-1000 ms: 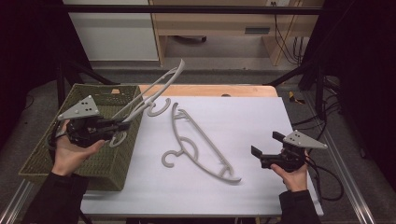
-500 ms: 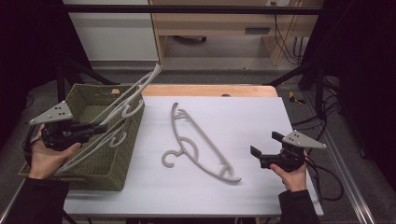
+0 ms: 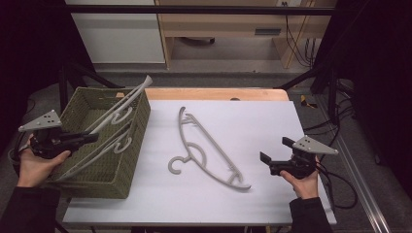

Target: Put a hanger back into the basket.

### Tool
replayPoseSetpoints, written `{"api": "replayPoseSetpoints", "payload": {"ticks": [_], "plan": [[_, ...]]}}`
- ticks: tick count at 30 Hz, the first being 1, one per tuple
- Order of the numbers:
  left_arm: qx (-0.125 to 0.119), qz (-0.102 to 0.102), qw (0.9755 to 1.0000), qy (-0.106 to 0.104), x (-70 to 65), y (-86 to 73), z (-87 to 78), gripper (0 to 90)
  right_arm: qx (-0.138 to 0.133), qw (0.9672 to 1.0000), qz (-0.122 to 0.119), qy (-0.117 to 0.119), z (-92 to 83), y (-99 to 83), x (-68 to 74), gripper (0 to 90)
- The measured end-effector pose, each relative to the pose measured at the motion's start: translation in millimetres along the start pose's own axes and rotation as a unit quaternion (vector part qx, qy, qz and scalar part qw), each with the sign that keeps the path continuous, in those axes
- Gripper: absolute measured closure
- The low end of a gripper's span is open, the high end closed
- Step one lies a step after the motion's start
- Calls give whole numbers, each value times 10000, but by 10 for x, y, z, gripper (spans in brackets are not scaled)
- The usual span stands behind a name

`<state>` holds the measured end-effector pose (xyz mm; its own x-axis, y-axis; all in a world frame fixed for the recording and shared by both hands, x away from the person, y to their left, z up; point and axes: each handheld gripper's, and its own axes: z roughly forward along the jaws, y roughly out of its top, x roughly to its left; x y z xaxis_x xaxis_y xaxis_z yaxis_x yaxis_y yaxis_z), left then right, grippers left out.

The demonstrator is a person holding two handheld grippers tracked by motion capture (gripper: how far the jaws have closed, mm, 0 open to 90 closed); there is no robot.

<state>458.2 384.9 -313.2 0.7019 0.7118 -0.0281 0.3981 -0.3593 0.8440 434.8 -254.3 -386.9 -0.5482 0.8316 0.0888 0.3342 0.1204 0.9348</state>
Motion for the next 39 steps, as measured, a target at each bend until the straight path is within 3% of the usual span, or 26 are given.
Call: {"api": "replayPoseSetpoints", "payload": {"ticks": [16, 30, 34, 39], "plan": [[224, -240, 9994, 78, 258, -286, -65, 816, 13, 10000, -7, 8, 13, -4, 4, 3], [390, -201, 9988, 198, 304, -393, -55, 813, 38, 10000, -12, 17, 21, -8, 9, 3], [529, -345, 9976, 276, 364, -466, 10, 814, 58, 10000, -69, 34, 23, -11, 3, 3], [591, -334, 9971, 340, 366, -510, 56, 815, 80, 10000, -52, 21, 33, -17, 8, 3]]}}
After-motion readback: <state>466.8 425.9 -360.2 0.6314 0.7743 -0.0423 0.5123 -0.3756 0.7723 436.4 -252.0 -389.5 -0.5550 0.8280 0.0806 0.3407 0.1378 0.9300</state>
